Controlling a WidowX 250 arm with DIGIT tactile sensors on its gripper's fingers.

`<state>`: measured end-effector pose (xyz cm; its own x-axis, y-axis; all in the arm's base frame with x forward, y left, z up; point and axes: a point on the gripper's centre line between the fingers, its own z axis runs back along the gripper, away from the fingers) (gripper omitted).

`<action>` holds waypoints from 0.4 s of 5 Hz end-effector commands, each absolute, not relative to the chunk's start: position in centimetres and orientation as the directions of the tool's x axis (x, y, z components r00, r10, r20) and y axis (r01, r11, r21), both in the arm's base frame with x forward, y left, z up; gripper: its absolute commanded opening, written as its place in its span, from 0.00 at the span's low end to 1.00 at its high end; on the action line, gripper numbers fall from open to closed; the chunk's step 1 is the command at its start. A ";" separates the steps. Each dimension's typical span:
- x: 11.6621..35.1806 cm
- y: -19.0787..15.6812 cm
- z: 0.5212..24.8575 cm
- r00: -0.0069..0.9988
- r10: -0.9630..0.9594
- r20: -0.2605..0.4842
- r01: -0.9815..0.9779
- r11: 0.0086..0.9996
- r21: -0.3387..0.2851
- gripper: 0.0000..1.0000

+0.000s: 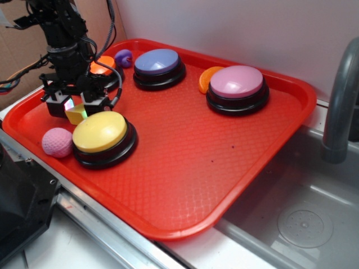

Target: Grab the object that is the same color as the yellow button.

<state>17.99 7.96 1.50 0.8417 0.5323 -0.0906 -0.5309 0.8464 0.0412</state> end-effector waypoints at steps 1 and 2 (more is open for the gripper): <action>20.0 7.3 6.3 0.848 0.530 0.005 -0.530 0.848 -0.001 0.00; 21.7 4.9 9.8 0.898 0.437 0.051 -0.435 0.899 -0.046 0.00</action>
